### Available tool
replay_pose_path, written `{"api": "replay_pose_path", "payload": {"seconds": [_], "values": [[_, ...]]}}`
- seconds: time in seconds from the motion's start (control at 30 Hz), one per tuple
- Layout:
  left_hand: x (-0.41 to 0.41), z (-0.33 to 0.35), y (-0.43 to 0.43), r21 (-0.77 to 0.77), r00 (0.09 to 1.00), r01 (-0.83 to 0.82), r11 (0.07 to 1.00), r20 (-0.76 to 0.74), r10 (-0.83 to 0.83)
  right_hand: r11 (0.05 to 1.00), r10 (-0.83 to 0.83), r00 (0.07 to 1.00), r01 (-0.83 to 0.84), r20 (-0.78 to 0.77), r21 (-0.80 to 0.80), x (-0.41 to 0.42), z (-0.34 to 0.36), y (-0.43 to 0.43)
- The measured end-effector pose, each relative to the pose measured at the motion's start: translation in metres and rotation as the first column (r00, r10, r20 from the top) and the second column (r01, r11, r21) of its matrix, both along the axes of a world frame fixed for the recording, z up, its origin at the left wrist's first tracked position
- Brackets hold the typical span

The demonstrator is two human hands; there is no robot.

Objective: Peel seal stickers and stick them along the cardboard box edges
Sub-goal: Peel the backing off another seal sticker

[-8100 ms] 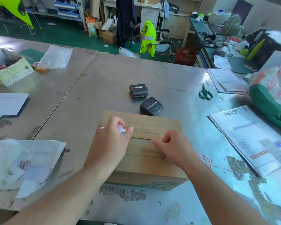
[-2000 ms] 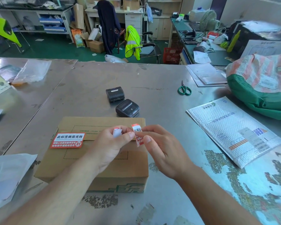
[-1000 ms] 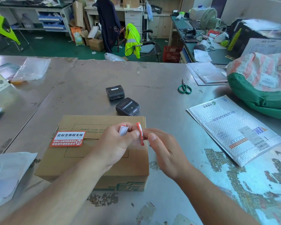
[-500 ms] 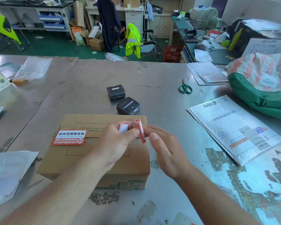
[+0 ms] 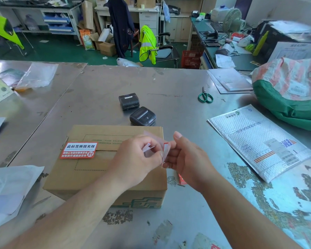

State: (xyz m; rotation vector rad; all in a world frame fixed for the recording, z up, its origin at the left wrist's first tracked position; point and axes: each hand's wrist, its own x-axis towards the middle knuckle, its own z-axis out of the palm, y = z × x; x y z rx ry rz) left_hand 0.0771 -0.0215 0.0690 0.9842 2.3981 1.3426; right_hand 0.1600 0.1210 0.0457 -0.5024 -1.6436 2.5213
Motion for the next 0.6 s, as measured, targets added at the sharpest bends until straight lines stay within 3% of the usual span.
{"api": "replay_pose_path", "payload": {"seconds": [0.37,0.6], "values": [[0.0000,0.0000,-0.0007,0.008,1.000,-0.006,1.000,0.003,0.006,0.999,0.040,0.999,-0.039,-0.036,0.034,0.0028,-0.0064,0.0015],[0.0015,0.0010,-0.0011,0.058,0.976,0.003,0.998,0.219,-0.016,0.999,-0.022,0.999,0.023,-0.049,0.023,0.0034,-0.0091,0.0023]]}}
